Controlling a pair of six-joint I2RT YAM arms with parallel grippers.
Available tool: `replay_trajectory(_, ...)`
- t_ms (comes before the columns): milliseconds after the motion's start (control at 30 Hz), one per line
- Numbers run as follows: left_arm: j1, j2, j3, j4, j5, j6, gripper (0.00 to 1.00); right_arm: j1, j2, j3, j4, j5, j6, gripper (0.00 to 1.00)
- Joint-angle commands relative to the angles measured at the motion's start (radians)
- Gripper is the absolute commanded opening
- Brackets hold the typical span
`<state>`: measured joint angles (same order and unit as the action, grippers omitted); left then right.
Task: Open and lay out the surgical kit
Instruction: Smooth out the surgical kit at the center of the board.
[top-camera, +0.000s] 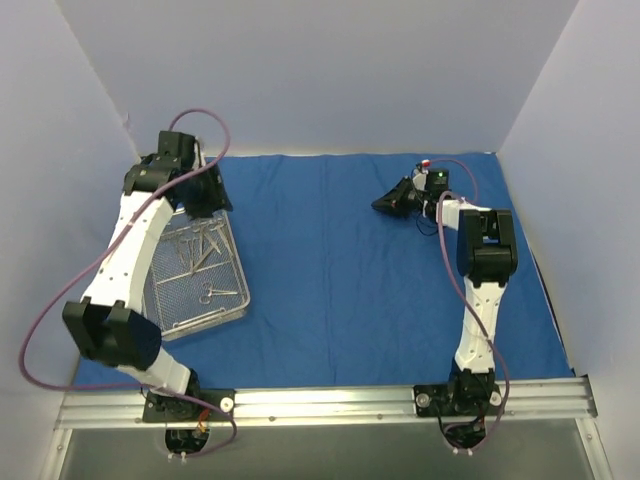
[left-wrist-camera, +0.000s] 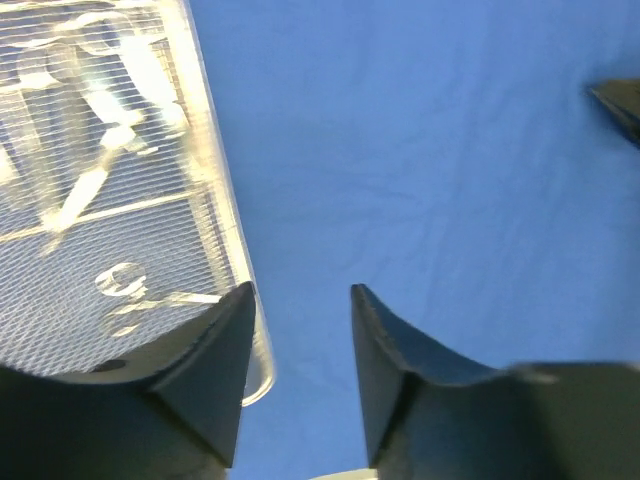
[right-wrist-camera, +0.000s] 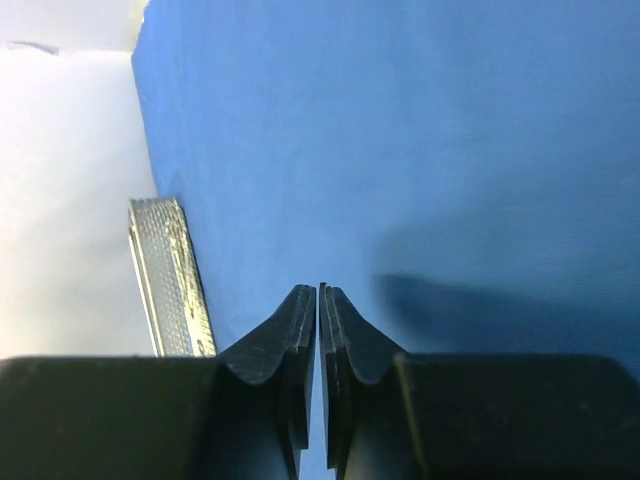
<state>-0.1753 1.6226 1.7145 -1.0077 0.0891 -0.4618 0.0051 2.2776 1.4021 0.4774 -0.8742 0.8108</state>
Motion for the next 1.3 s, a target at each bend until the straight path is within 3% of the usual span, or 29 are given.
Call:
replay_trajectory(0,0.04,-0.072,-0.042,-0.1,-0.152,0.028,0.62,0.082,-0.174,0.144,-0.318,0.111,-0.155,0.1)
replay_trajectory(100,0.04,-0.101,-0.094,-0.083,-0.186,0.02,0.78,0.16,-0.193,0.29,-0.58,0.21,-0.304,0.16)
replay_trajectory(233,0.046,-0.136,-0.133,-0.078,-0.198,0.018,0.96,0.24,-0.204,0.366,-0.753,0.32,-0.386,0.31)
replay_trajectory(300,0.046,-0.142,-0.138,-0.089,-0.233,0.025,0.97,0.291,-0.213,0.393,-0.818,0.333,-0.41,0.35)
replay_trajectory(400,0.085,-0.139,-0.145,-0.144,-0.345,0.008,0.97,0.364,-0.207,0.446,-0.881,0.359,-0.476,0.56)
replay_trajectory(433,0.129,-0.133,-0.153,-0.155,-0.37,0.002,0.97,0.421,-0.198,0.468,-0.898,0.36,-0.489,0.66)
replay_trajectory(500,0.169,-0.133,-0.176,-0.19,-0.425,-0.014,0.97,0.475,-0.158,0.511,-0.94,0.36,-0.515,0.73)
replay_trajectory(567,0.28,-0.132,-0.191,-0.21,-0.472,-0.04,0.97,0.551,-0.113,0.573,-0.948,0.368,-0.527,0.79)
replay_trajectory(700,0.451,-0.116,-0.251,-0.2,-0.365,-0.023,0.94,0.648,-0.024,0.716,-0.979,0.386,-0.53,0.83)
replay_trajectory(833,0.526,-0.09,-0.338,-0.149,-0.299,0.0,0.86,0.705,0.037,0.773,-0.962,0.382,-0.5,0.84)
replay_trajectory(1067,0.537,-0.121,-0.336,-0.16,-0.291,0.006,0.85,0.779,0.079,0.784,-0.939,0.397,-0.464,0.84)
replay_trajectory(1267,0.464,-0.147,-0.32,-0.166,-0.298,0.017,0.85,0.793,0.03,0.804,-1.078,0.625,-0.583,0.85)
